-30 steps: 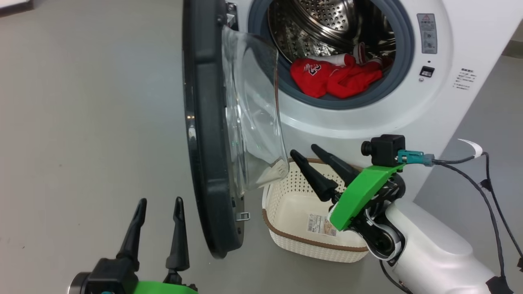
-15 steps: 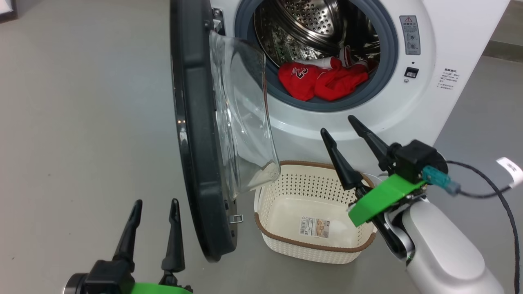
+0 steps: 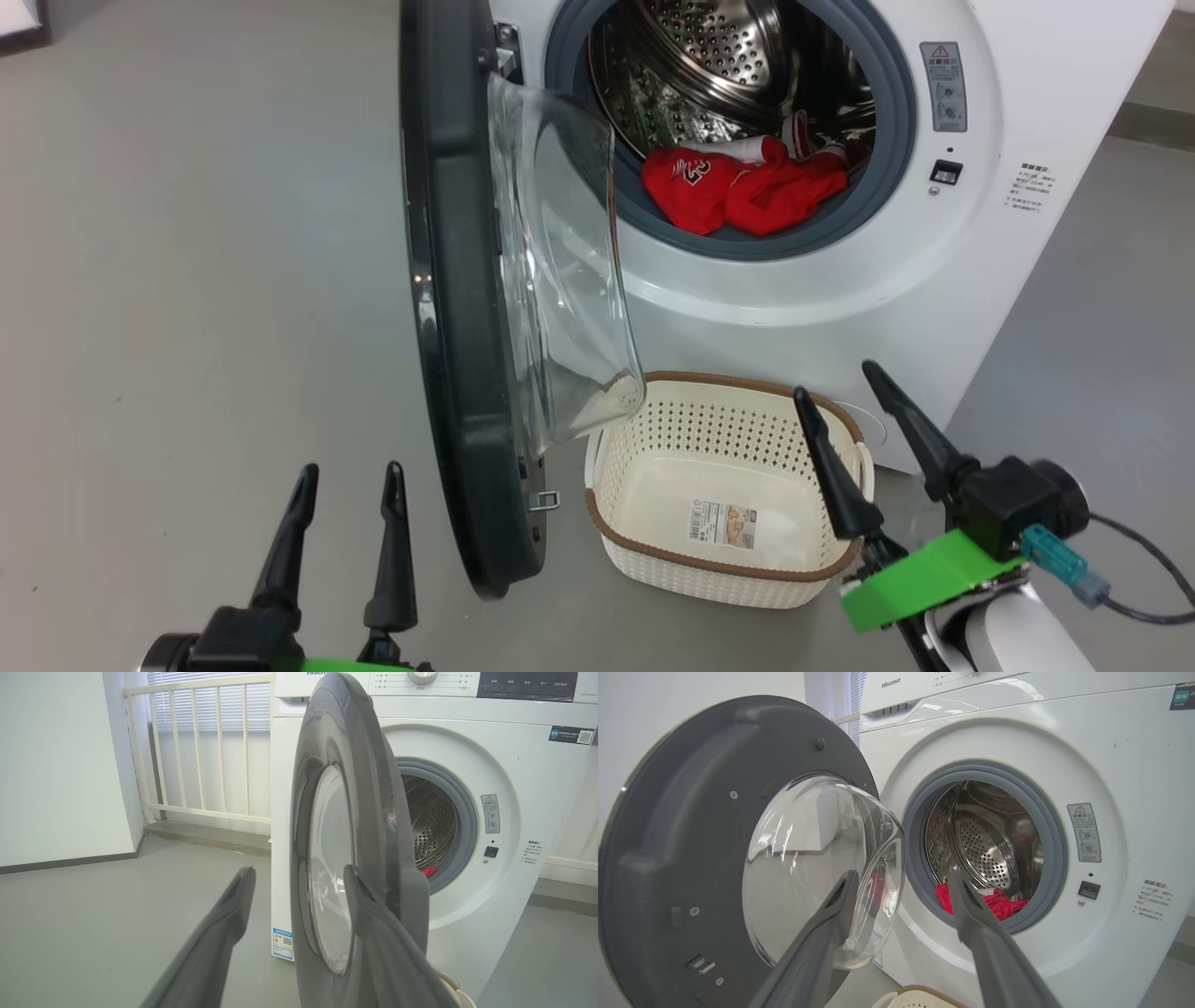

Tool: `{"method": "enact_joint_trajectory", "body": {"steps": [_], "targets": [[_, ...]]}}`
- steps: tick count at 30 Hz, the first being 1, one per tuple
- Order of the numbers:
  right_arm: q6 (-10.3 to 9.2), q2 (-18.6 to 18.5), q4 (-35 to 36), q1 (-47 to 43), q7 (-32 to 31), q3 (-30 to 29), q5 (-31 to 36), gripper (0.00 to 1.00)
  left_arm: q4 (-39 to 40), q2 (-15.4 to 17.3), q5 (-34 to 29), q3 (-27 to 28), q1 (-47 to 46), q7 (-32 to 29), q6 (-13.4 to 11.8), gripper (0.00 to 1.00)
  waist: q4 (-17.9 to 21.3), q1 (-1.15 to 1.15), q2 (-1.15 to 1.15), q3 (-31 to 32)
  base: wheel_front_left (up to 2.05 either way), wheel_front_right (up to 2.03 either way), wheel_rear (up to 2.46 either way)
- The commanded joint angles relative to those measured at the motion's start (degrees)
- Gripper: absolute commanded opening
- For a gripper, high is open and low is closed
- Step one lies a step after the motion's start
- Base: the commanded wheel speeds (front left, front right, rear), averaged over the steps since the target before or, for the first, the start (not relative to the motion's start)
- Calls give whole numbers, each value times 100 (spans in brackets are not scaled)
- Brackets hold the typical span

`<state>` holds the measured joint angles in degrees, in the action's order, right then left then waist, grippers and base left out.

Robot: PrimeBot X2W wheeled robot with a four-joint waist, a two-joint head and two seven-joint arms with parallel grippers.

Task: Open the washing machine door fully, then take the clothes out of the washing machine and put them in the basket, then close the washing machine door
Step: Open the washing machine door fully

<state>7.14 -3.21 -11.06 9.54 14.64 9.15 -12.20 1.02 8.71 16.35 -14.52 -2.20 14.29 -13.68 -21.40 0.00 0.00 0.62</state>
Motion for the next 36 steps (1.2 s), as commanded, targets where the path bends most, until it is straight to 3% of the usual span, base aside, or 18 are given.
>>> {"method": "enact_joint_trajectory", "body": {"steps": [1, 21, 22, 23, 24, 36], "targets": [[35, 31, 180, -9, 35, 77, -56, 100, 169, 110, -68, 242, -41, 66, -46, 100, 8, 0, 0, 10, 0, 0, 0], [35, 33, 133, -509, 36, 331, -234, 100, 125, 64, -109, 307, 105, 70, -104, 100, 40, 0, 0, 143, 0, 0, 0], [35, 33, 127, -512, 36, 336, -250, 100, 138, 67, -112, 305, 102, 70, -108, 80, 37, 0, 0, 155, 0, 0, 0], [35, 33, 120, -515, 36, 342, -267, 100, 164, 73, -121, 298, 92, 70, -105, 33, 36, 0, 0, 164, 0, 0, 0], [35, 33, 114, -518, 36, 348, -283, 100, 201, 80, -133, 291, 75, 70, -104, 3, 35, 0, 0, 168, 0, 0, 0], [35, 33, 71, -496, 36, 361, -339, 100, 1164, 159, -407, 36, -369, -2, -38, 0, 99, 0, 0, 174, 0, 0, 0]]}}
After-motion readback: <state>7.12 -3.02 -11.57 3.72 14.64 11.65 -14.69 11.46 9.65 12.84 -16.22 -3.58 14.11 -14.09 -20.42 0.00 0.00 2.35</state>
